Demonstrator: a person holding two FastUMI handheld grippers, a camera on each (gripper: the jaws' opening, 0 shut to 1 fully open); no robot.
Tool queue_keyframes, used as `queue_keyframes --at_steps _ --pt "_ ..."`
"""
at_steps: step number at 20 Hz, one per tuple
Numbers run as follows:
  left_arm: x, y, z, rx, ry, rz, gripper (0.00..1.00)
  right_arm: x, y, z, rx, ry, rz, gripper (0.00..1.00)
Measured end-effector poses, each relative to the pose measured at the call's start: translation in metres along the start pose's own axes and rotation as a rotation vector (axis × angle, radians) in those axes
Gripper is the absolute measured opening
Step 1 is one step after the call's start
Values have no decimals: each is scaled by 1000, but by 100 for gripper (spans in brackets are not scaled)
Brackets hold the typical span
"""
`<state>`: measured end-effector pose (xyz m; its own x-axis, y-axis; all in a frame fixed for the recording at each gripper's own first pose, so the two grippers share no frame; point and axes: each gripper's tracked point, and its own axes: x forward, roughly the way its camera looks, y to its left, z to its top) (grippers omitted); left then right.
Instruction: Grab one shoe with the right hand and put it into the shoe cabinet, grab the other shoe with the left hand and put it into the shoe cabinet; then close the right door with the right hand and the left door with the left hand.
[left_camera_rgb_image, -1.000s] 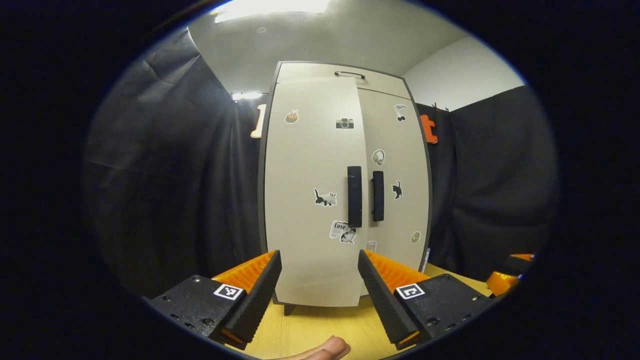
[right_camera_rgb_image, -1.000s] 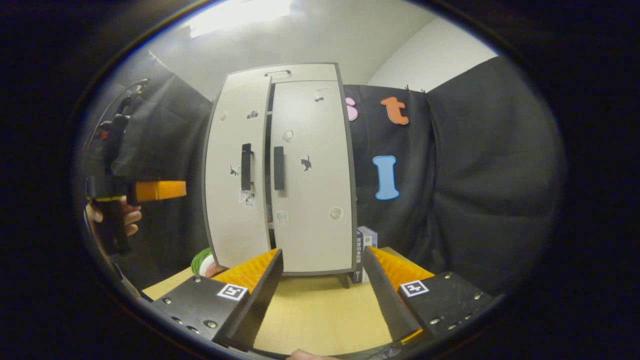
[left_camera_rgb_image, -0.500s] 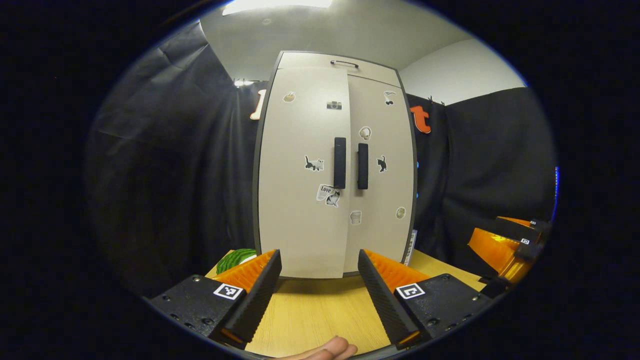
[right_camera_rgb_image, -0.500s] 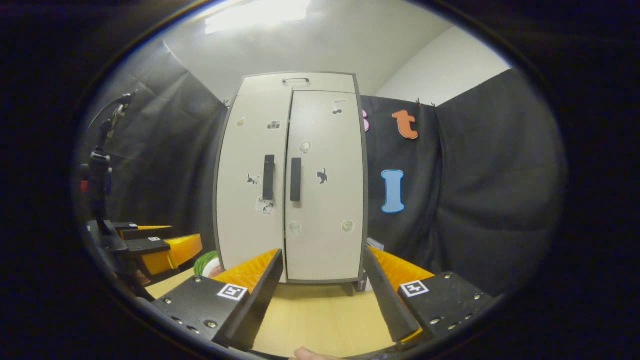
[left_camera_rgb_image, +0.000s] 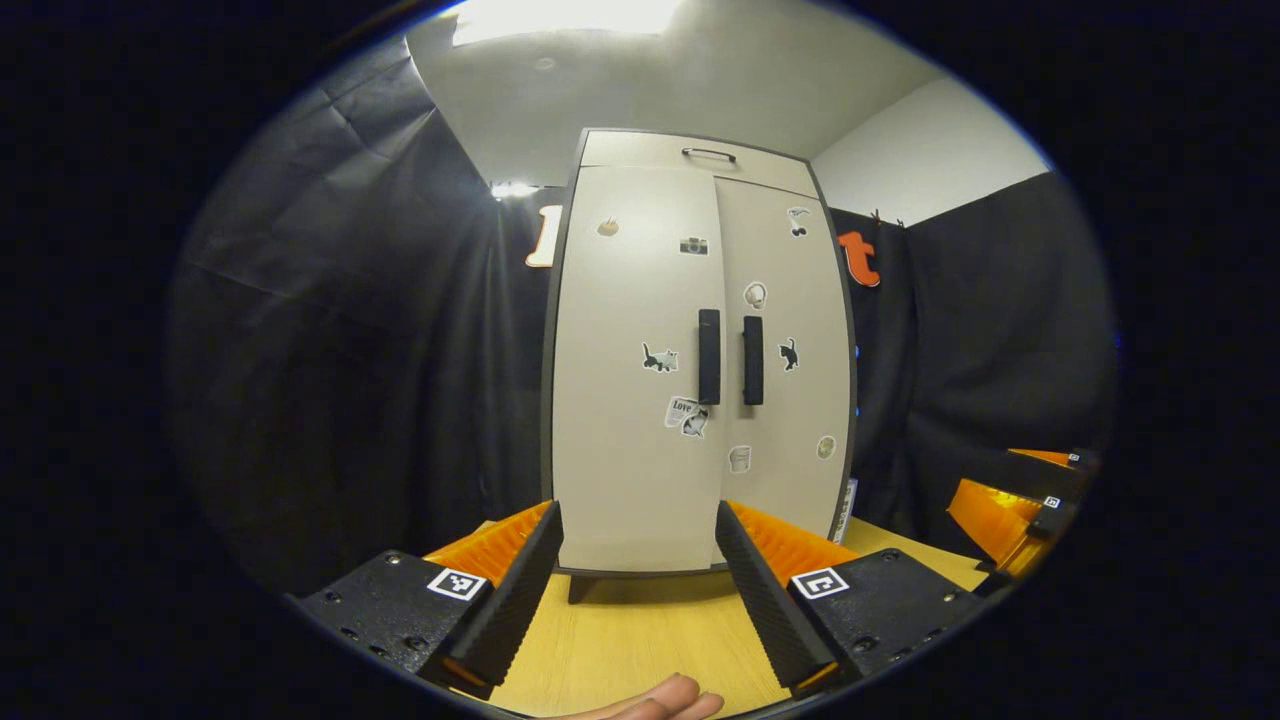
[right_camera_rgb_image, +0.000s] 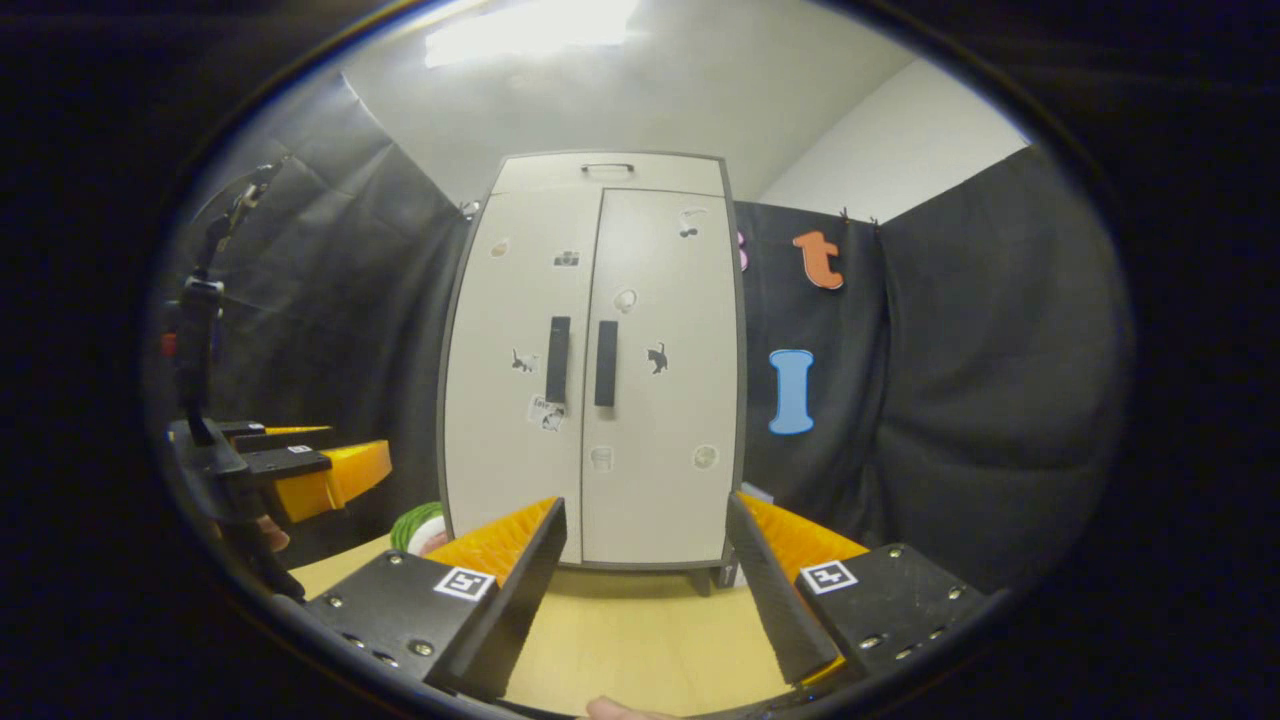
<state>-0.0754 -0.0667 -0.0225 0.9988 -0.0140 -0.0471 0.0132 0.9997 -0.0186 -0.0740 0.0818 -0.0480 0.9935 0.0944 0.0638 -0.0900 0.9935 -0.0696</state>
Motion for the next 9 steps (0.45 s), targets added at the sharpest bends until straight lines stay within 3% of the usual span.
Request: queue_keyframes --at_steps 2,9 --pt "-2 3 2 0 -7 7 95 0 5 0 -1 -3 8 91" --pt "-8 0 8 -18 -33 -11 95 0 5 2 8 -13 13 95"
